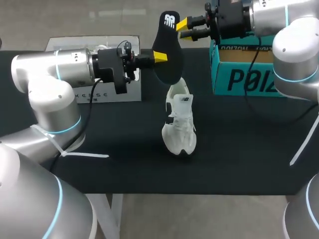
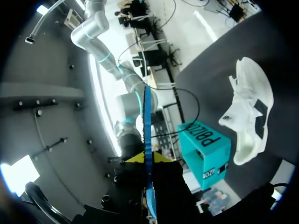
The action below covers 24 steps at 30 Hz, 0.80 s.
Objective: Take the shoe out of the shoebox, open the shoe tongue, remove and reinsert the insole, then place the shoe into the shoebox
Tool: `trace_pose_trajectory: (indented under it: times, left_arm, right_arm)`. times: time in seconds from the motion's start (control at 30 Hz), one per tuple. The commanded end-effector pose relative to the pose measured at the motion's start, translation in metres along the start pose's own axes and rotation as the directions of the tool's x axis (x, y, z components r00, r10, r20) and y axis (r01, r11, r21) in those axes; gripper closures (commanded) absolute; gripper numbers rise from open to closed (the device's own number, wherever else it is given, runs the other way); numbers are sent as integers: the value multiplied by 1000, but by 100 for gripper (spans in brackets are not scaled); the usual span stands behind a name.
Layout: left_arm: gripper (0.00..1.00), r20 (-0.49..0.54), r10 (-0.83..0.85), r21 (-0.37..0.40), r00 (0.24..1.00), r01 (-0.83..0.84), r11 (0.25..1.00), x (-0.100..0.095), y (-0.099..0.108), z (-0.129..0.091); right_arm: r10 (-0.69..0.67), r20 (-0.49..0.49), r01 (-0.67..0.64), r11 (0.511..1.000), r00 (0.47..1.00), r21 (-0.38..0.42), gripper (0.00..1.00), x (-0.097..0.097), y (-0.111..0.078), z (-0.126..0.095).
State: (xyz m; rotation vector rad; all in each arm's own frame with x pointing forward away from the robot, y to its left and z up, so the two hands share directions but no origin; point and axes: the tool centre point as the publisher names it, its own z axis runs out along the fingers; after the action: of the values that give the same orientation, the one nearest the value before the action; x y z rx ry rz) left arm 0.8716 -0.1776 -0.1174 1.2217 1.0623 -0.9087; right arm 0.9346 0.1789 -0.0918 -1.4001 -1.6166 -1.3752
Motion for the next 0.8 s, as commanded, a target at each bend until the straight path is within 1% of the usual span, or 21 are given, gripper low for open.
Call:
trace_pose_trajectory:
  times: [0.03,0.07,0.13,0.4,0.57,0.6,0.63,0.67,0.7,0.8]
  left_arm:
    - [100,-3,-7,1,1000,7,1000,-2,5,-4]
    - [100,-2,-12,2,1000,12,1000,-2,6,-5]
    - [100,-4,-16,3,1000,16,1000,-2,7,-6]
    - [100,-9,-38,-2,999,38,999,-2,15,-7]
    - [100,-11,-39,11,999,39,999,-3,18,-5]
    - [100,-13,-39,16,999,40,999,-3,18,-4]
    - [100,-13,-40,21,999,40,999,-3,19,-4]
    - [100,-17,-44,25,999,44,999,-3,19,-3]
    - [100,-18,-45,25,999,45,999,-3,20,-3]
    - [100,-12,-53,35,999,54,998,-2,22,-1]
  right_arm:
    - [2,-4,-2,1000,1000,-18,0,-4,-17,-33]
    - [-8,-3,7,1000,1000,-21,0,-6,-20,-40]
    - [-43,-13,42,997,999,-68,0,-6,-20,-52]
    - [-43,-13,42,997,999,-68,0,-6,-20,-52]
    - [-43,-13,42,997,999,-68,0,-6,-20,-52]
    - [52,-52,-56,996,997,-65,0,-11,-24,-55]
    - [121,-91,-127,990,989,-65,0,-16,-27,-61]
    - [169,-126,-175,984,978,-39,0,-19,-29,-67]
    - [213,-153,-219,976,965,-21,0,-22,-31,-74]
    - [289,-195,-294,956,937,8,0,-28,-30,-96]
